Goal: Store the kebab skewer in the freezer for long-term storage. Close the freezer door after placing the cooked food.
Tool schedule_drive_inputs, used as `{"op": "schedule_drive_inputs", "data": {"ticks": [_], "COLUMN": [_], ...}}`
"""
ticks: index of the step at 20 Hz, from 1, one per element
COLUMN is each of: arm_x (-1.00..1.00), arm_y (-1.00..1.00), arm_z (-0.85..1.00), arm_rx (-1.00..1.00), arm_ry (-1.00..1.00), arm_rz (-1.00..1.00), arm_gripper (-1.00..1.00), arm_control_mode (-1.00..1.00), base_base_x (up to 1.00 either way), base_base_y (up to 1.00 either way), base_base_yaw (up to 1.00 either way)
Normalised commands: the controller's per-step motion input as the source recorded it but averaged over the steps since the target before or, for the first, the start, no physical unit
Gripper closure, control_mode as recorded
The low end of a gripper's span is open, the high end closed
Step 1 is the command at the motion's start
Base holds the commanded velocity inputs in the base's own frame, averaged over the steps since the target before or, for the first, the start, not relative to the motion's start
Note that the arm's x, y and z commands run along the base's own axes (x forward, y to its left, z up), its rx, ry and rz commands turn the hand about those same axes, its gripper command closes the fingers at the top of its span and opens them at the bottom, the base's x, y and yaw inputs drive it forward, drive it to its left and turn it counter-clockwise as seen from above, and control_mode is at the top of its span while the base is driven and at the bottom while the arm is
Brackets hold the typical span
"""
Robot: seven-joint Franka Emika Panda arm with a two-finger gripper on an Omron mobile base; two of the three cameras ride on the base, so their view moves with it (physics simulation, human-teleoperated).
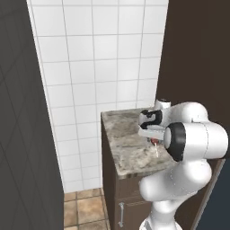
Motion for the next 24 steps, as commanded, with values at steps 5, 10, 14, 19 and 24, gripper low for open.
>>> {"op": "schedule_drive_inputs", "data": {"ticks": [5,10,14,19,24], "arm_x": [-0.37,-0.5,-0.59,-0.82,-0.94], "arm_y": [0.49,0.45,0.52,0.37,0.3], "arm_z": [0.7,0.86,0.79,0.66,0.59], "arm_rx": [0.03,0.0,0.0,0.0,0.0], "arm_ry": [-0.02,-0.1,-0.06,-0.02,-0.03], "arm_rz": [-0.02,0.0,0.0,-0.06,-0.15], "arm_gripper": [1.0,1.0,1.0,1.0,1.0], "arm_control_mode": [-1.0,-1.0,-1.0,-1.0,-1.0], "base_base_x": [0.0,0.0,0.0,0.0,0.0], "base_base_y": [0.0,0.0,0.0,0.0,0.0], "base_base_yaw": [0.0,0.0,0.0,0.0,0.0]}}
